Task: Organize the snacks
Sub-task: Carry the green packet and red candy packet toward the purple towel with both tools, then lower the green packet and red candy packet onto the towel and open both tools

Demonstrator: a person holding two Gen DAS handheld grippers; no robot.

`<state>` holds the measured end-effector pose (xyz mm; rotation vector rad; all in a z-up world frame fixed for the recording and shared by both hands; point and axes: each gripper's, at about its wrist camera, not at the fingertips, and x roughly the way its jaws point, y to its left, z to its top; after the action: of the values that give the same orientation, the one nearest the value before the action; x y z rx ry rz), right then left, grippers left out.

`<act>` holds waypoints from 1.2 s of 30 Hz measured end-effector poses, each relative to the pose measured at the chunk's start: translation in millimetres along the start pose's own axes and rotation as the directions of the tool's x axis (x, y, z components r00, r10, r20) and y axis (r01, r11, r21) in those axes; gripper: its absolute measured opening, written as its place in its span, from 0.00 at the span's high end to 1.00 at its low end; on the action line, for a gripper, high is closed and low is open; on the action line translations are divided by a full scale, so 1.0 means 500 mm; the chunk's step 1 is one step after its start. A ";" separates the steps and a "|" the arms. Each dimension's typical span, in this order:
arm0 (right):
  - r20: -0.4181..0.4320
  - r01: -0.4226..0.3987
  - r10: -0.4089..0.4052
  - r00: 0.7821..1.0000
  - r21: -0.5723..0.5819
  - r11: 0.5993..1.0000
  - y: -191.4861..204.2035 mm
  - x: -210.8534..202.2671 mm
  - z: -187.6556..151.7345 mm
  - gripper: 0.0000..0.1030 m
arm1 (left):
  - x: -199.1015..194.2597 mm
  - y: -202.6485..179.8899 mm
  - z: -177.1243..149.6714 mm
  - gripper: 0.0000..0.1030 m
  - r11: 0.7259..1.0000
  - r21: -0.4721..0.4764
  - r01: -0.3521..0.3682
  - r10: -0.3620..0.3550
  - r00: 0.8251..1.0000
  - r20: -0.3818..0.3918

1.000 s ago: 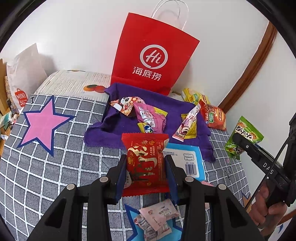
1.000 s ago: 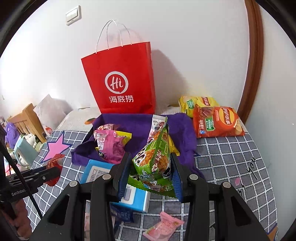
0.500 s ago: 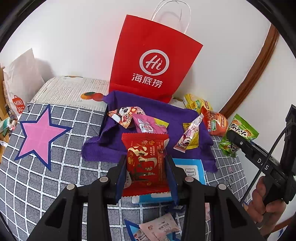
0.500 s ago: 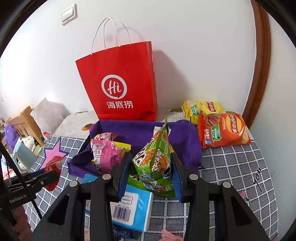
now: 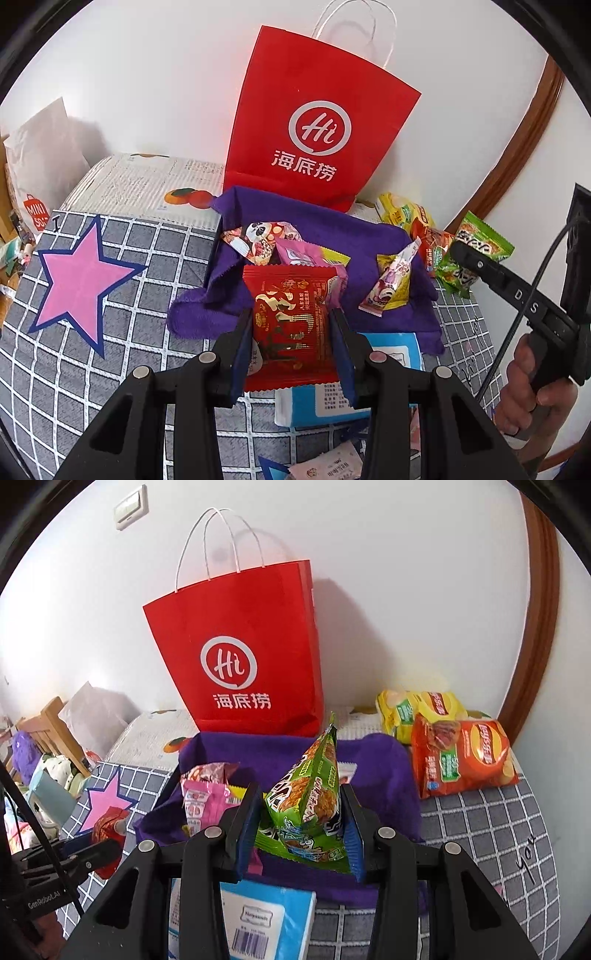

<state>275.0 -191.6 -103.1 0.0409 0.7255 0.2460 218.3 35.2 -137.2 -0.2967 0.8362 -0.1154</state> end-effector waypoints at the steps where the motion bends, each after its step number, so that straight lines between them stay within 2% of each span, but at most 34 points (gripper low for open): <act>1: 0.001 -0.003 0.003 1.000 -0.001 1.000 0.002 0.004 0.003 0.60 | 0.001 0.001 0.002 0.63 1.000 0.000 -0.002 0.002 1.000 0.001; 19: -0.033 -0.035 0.034 0.999 -0.038 0.999 0.040 0.102 0.038 0.60 | 0.026 0.025 0.024 0.63 1.000 -0.005 -0.023 0.023 1.000 0.007; 36: -0.101 -0.031 0.028 0.994 -0.027 0.999 0.015 0.178 0.016 0.60 | 0.057 0.022 0.031 0.64 1.000 0.003 -0.024 0.024 1.000 -0.012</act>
<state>343.1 -162.7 -154.3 0.0118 0.8224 0.2881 248.7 42.9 -151.1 -0.2836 0.8509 -0.0964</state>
